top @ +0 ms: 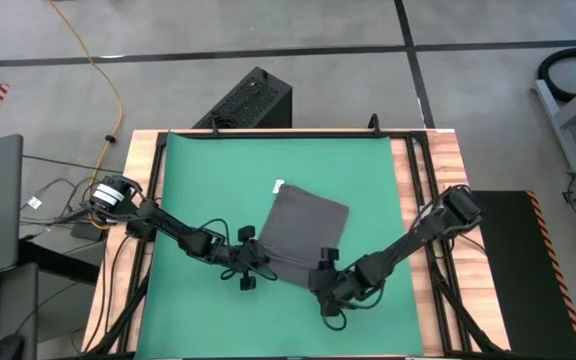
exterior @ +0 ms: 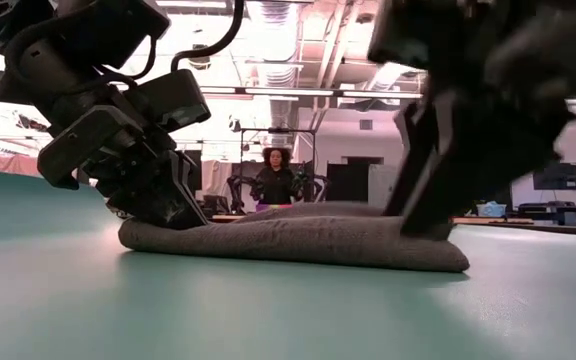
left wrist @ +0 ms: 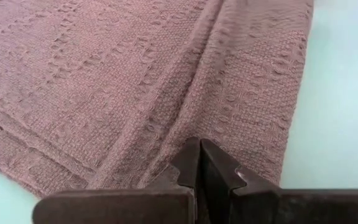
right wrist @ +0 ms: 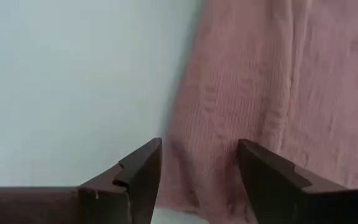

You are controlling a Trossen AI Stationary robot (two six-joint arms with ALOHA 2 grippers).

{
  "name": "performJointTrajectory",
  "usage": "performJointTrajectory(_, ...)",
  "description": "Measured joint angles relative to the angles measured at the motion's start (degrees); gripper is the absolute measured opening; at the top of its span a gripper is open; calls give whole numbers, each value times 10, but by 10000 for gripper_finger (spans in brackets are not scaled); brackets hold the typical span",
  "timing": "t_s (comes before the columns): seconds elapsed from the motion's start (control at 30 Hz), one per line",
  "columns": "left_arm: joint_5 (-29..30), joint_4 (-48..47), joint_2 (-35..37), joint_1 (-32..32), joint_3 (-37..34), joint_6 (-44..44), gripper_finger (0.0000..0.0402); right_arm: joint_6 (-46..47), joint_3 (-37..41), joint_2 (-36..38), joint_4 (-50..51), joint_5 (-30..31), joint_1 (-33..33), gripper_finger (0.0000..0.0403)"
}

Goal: Roll towel into tight, uniform cylinder
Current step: Roll the gray towel

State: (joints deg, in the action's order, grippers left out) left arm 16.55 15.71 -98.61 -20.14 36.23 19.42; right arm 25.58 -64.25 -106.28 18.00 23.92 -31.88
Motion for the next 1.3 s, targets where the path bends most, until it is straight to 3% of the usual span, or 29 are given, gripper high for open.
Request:
performJointTrajectory(0.43,-34,-2,0,2,0,24,0,88,-5,-84,44,13,-19,223)
performJointTrajectory(0.63,-58,-1,0,3,0,62,0,111,-7,-96,61,15,-26,167)
performJointTrajectory(0.9,-110,4,0,4,0,151,0,117,-33,-94,92,-16,-17,28)
performJointTrajectory(1.1,-134,33,3,1,-1,204,0,88,-72,-97,128,-39,-18,28)
performJointTrajectory(1.17,-117,66,19,-14,-2,177,0,89,-74,-97,132,-54,-17,28)
performJointTrajectory(1.3,3,69,87,-47,9,94,0,89,-74,-97,132,-68,-16,28)
